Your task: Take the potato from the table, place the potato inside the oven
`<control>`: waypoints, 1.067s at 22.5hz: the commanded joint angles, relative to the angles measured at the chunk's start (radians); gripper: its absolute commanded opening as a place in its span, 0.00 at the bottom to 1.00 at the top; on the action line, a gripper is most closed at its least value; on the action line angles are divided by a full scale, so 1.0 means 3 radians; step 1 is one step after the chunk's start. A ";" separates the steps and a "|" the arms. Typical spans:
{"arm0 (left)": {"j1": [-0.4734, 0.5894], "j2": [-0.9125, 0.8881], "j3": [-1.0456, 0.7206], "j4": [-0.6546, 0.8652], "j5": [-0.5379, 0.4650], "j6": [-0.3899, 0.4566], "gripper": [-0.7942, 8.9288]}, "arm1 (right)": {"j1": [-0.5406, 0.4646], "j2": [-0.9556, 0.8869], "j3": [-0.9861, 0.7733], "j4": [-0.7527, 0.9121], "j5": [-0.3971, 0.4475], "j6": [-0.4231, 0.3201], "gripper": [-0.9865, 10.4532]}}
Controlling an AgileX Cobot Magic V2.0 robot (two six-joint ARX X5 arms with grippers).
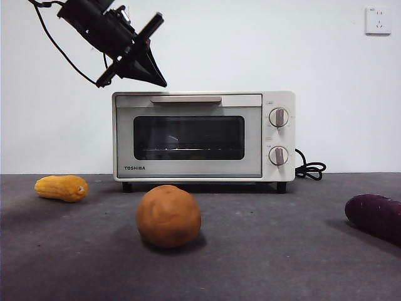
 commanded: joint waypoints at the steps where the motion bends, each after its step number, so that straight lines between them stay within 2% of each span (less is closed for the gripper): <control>1: -0.0037 0.0075 0.0011 -0.0008 -0.0072 0.0020 0.08 | 0.0001 -0.0003 0.0019 0.0001 -0.0014 -0.0023 0.08; 11: -0.0086 0.0174 0.0010 -0.0078 -0.0238 0.0088 0.08 | 0.0001 -0.0003 0.0019 -0.0100 -0.0014 -0.0023 0.08; 24: -0.0117 0.0174 0.0011 -0.0721 -0.0596 0.0655 0.08 | 0.0001 -0.0003 0.0019 -0.0144 -0.0014 -0.0022 0.08</control>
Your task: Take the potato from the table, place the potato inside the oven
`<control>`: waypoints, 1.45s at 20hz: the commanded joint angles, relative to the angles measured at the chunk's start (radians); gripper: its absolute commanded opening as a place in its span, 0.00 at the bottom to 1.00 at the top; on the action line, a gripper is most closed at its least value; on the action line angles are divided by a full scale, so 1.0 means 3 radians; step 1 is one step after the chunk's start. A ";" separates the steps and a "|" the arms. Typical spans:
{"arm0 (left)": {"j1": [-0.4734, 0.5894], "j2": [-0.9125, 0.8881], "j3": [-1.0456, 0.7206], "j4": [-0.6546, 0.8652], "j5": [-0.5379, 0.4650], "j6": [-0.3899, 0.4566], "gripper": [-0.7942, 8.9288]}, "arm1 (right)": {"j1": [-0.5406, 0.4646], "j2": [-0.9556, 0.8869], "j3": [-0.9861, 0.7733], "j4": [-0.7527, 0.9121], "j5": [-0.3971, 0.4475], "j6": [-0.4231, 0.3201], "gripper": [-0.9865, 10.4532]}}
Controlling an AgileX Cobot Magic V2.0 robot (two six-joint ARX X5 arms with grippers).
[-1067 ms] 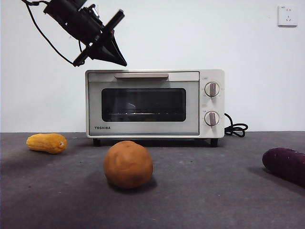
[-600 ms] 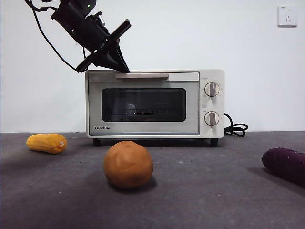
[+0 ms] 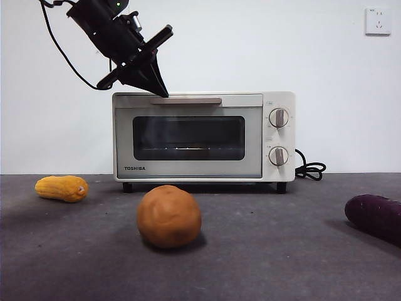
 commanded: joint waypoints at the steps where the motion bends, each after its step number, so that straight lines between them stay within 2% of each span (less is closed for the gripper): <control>1: 0.0001 0.0127 -0.0094 -0.0273 -0.0187 0.0229 0.08 | 0.0001 -0.0001 0.0018 0.0009 -0.0014 -0.0022 0.08; 9: -0.0038 0.0127 -0.0094 -0.0502 -0.0371 0.0295 0.08 | 0.0001 -0.0038 0.0018 -0.0022 0.0047 0.0066 0.08; 16: -0.0163 0.0127 -0.0095 -0.0647 -0.0749 0.0444 0.08 | 0.0001 -0.0278 0.0018 -0.0248 0.0102 0.0057 0.08; 29: -0.0261 0.0132 -0.0109 -0.0862 -0.0870 0.0487 0.08 | 0.0001 -0.0874 0.0018 -0.0777 0.0100 0.0056 0.08</control>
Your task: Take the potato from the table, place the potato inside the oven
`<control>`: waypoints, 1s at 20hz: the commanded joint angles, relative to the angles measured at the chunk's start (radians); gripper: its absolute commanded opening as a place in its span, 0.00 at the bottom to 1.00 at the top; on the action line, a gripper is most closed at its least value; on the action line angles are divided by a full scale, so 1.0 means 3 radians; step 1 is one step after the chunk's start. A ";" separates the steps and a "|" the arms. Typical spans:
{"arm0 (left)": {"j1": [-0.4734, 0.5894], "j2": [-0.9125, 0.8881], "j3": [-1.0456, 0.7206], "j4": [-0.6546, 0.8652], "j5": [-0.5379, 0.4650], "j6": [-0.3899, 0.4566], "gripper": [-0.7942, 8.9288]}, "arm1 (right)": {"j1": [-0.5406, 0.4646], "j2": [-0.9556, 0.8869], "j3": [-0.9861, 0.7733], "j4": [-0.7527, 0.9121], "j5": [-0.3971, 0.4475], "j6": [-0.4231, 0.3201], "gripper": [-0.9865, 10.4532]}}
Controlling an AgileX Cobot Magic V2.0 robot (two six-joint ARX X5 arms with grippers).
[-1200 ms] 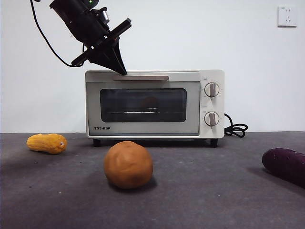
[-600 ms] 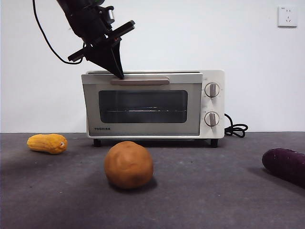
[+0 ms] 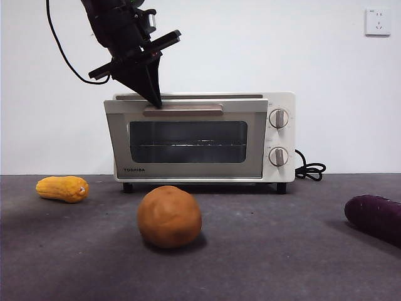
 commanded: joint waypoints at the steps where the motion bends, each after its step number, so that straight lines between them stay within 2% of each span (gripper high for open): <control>1: 0.0006 0.0230 -0.0134 -0.0064 -0.0207 0.0045 0.08 | 0.0001 -0.0098 0.0017 -0.0038 -0.0001 0.0018 0.08; 4: -0.0050 0.0230 -0.0144 -0.0083 -0.0359 0.0043 0.08 | 0.0001 -0.0153 0.0017 -0.0097 -0.0001 0.0023 0.08; 8: -0.0112 0.0230 -0.0304 -0.0027 -0.0371 0.0039 0.08 | 0.0001 -0.0153 0.0017 -0.0127 -0.0001 0.0019 0.08; 14: -0.0151 0.0230 -0.0832 0.0331 -0.0431 0.0006 0.08 | 0.0001 -0.0153 0.0018 -0.0113 -0.0001 0.0015 0.08; 20: -0.0149 0.0230 -0.0886 0.0384 -0.0446 -0.0041 0.08 | 0.0001 -0.0151 0.0018 -0.0100 -0.0001 0.0013 0.08</control>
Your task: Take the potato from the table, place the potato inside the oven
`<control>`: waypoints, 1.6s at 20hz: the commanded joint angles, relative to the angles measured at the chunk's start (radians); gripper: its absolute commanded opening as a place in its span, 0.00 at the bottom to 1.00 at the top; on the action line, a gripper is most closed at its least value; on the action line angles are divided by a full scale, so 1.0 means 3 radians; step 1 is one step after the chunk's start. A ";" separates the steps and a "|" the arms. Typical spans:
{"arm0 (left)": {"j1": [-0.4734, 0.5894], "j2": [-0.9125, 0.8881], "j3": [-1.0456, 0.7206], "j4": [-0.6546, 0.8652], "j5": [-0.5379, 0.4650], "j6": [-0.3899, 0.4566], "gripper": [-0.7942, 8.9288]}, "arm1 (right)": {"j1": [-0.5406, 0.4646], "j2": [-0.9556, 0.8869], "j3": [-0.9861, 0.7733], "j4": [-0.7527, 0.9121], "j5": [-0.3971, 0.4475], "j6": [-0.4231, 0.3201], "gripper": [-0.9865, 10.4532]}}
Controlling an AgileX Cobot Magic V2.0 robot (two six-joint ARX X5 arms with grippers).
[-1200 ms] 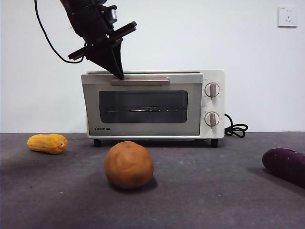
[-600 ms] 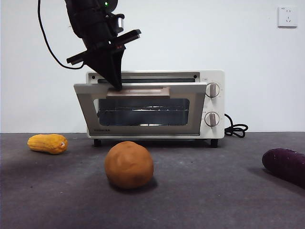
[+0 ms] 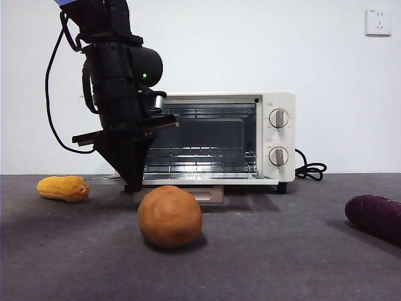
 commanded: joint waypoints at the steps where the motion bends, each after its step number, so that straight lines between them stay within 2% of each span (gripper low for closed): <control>1: 0.0065 0.0038 0.0075 0.0427 -0.0132 -0.0010 0.08 | 0.0001 -0.0010 0.0015 0.0033 0.0000 0.0011 0.08; 12: -0.0081 -0.0081 0.0075 0.0305 -0.0043 0.0009 0.08 | 0.0001 -0.0004 0.0015 0.0039 -0.0031 0.0006 0.08; 15: -0.0108 -0.0322 0.0075 0.0303 0.0156 0.0028 0.08 | 0.0001 0.0006 0.0015 0.0079 -0.0211 -0.0003 0.09; 19: -0.0111 -0.0811 0.0075 0.0270 0.0281 0.0051 0.08 | 0.0001 0.0093 0.0015 0.0385 -0.0698 -0.0001 0.10; 22: -0.0111 -0.1267 0.0075 0.0079 0.0315 0.0158 0.08 | 0.0003 0.0254 0.0015 0.0615 -0.0891 0.0028 0.27; 25: -0.0111 -0.1803 0.0075 -0.0145 0.0305 0.0230 0.08 | 0.0018 0.0509 0.0015 0.0702 -0.1035 0.0048 0.29; 27: -0.0111 -0.2160 0.0075 -0.0238 0.0305 0.0230 0.08 | 0.0130 0.0696 0.0015 0.0879 -0.1027 0.0050 0.38; 29: -0.0108 -0.2506 0.0075 -0.0294 0.0305 0.0230 0.08 | 0.0357 0.0875 0.0017 0.1133 -0.0924 0.0107 0.50; 32: -0.0107 -0.2926 0.0075 -0.0432 0.0298 0.0230 0.08 | 0.0838 0.1189 0.0017 0.1450 -0.0608 0.0195 0.51</control>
